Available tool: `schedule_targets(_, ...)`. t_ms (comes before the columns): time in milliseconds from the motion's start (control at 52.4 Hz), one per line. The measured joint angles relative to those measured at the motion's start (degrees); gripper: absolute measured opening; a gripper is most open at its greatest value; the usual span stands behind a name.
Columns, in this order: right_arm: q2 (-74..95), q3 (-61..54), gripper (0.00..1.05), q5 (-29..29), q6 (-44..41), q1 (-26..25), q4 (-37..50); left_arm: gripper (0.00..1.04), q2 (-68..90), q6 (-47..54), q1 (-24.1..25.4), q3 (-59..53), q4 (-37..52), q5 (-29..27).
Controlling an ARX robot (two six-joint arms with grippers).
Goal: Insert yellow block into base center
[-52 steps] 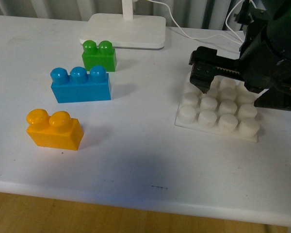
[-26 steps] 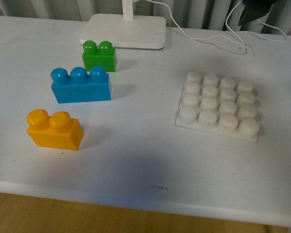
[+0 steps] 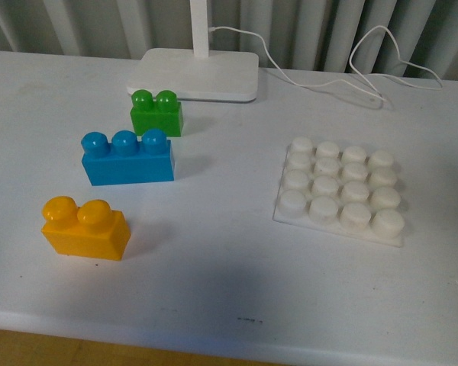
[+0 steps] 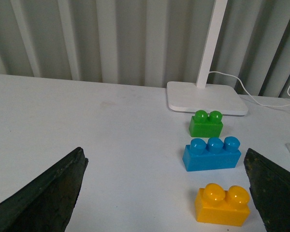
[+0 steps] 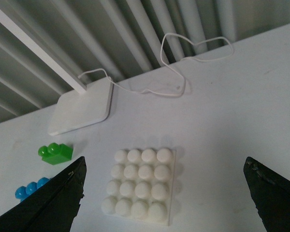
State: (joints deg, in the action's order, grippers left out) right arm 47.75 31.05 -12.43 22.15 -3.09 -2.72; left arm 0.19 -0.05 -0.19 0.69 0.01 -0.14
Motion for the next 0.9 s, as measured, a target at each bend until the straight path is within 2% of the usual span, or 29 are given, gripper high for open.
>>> schedule_targets(38,-0.8,-0.4,0.95,0.5,-0.7,0.0,1.1,0.98,0.0,0.0,0.0,0.0,0.0,0.0)
schedule_targets(76,-1.9,-4.1,0.87,7.1,-5.8,1.6,10.8,0.98,0.0,0.0,0.0,0.0,0.0,0.0)
schedule_targets(115,-2.5,-7.7,0.8,10.4,-10.2,2.4,18.2,0.98,0.0,0.0,0.0,0.0,0.0,0.0)
schedule_targets(210,-4.6,-13.3,0.64,12.2,-16.9,2.9,26.8,0.98,0.0,0.0,0.0,0.0,0.0,0.0)
schedule_targets(420,-9.4,-19.0,0.3,12.4,-21.0,2.9,28.4,0.98,0.0,0.0,0.0,0.0,0.0,0.0)
schedule_targets(554,-13.4,-22.4,0.01,12.4,-21.7,2.9,28.1,0.98,0.0,0.0,0.0,0.0,0.0,0.0)
schedule_targets(898,-23.6,-27.6,0.01,12.4,-21.9,2.9,23.2,0.98,0.0,0.0,0.0,0.0,0.0,0.0)
